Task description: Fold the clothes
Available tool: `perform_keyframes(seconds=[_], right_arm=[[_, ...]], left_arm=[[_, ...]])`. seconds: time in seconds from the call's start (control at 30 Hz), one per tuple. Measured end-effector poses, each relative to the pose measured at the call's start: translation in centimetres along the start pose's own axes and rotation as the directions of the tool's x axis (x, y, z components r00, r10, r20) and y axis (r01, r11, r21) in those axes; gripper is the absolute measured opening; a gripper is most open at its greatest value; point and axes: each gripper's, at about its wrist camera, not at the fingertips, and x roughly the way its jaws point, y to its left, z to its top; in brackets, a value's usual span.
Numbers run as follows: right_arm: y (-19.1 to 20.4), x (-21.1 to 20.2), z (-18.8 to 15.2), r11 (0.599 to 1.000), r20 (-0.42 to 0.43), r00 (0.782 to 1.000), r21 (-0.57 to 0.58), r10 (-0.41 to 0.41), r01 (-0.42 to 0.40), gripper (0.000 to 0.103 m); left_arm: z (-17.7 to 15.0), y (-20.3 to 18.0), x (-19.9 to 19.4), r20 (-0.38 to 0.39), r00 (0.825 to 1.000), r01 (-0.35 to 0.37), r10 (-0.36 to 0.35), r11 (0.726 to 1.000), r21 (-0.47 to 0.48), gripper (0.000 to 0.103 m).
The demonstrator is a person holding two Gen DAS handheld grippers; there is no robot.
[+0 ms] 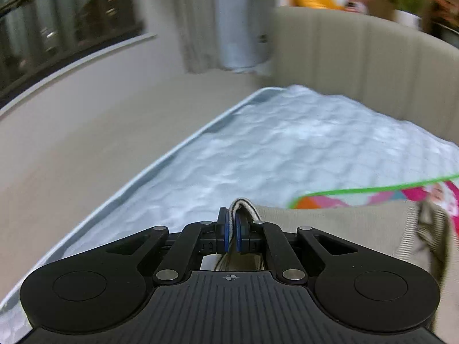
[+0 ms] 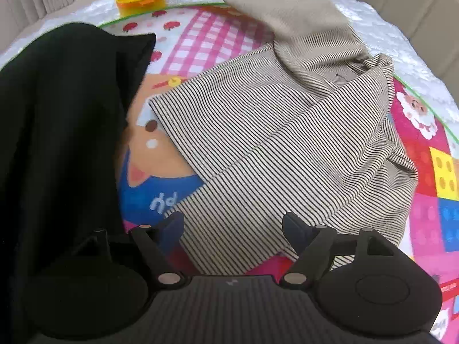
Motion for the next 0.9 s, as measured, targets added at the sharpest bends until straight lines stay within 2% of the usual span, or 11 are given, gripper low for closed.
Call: perform_keyframes(seconds=[0.1, 0.2, 0.3, 0.33, 0.4, 0.47, 0.57, 0.63, 0.7, 0.83, 0.9], right_arm=[[1.4, 0.7, 0.1, 0.996, -0.031, 0.999, -0.085, 0.017, -0.02, 0.078], [3.3, 1.6, 0.3, 0.976, -0.045, 0.999, -0.217, 0.008, -0.018, 0.078], [4.2, 3.3, 0.3, 0.951, -0.088, 0.996, -0.31, -0.023, -0.006, 0.075], [4.2, 3.9, 0.3, 0.944, -0.101, 0.994, -0.329, -0.035, -0.001, 0.07], [3.8, 3.9, 0.5, 0.941, -0.092, 0.995, -0.337, -0.049, 0.015, 0.047], [3.1, 3.3, 1.0, 0.943, -0.064, 0.996, -0.33, -0.056, 0.032, 0.011], [-0.9, 0.5, 2.6, 0.954, 0.056, 0.987, -0.254, -0.149, 0.159, 0.011], [-5.5, -1.9, 4.2, 0.958, 0.127, 0.963, -0.132, -0.237, 0.253, 0.011], [-11.1, -4.8, 5.7, 0.94, 0.195, 0.92, 0.027, -0.34, 0.341, 0.01], [-22.0, -10.3, 6.8, 0.836, 0.265, 0.809, 0.342, -0.524, 0.43, 0.01], [-26.6, -11.8, 6.4, 0.763, 0.259, 0.754, 0.461, -0.603, 0.453, 0.01]], left_arm=[[-1.0, 1.3, 0.6, -0.032, 0.999, 0.006, -0.008, 0.999, -0.047, 0.01], [-2.1, 1.9, 1.0, -0.059, 0.998, 0.021, -0.026, 0.996, -0.084, 0.02], [-3.2, 1.3, 0.7, -0.078, 0.994, 0.072, -0.08, 0.992, -0.107, 0.044], [-3.5, 1.0, 0.6, -0.084, 0.991, 0.091, -0.101, 0.989, -0.114, 0.049], [-3.9, -0.3, 0.4, -0.086, 0.985, 0.138, -0.149, 0.984, -0.115, 0.054], [-4.4, -2.0, 0.1, -0.088, 0.977, 0.183, -0.192, 0.978, -0.103, 0.064], [-5.1, -4.8, -0.1, -0.095, 0.962, 0.249, -0.256, 0.965, -0.083, 0.076], [-5.6, -7.1, 0.1, -0.107, 0.947, 0.297, -0.304, 0.952, -0.077, 0.078], [-6.0, -9.2, 0.6, -0.114, 0.929, 0.344, -0.353, 0.935, -0.089, 0.084], [-6.8, -13.2, 1.6, -0.119, 0.885, 0.436, -0.45, 0.891, -0.125, 0.092], [-7.4, -14.6, 2.3, -0.109, 0.877, 0.447, -0.467, 0.878, -0.17, 0.093]])
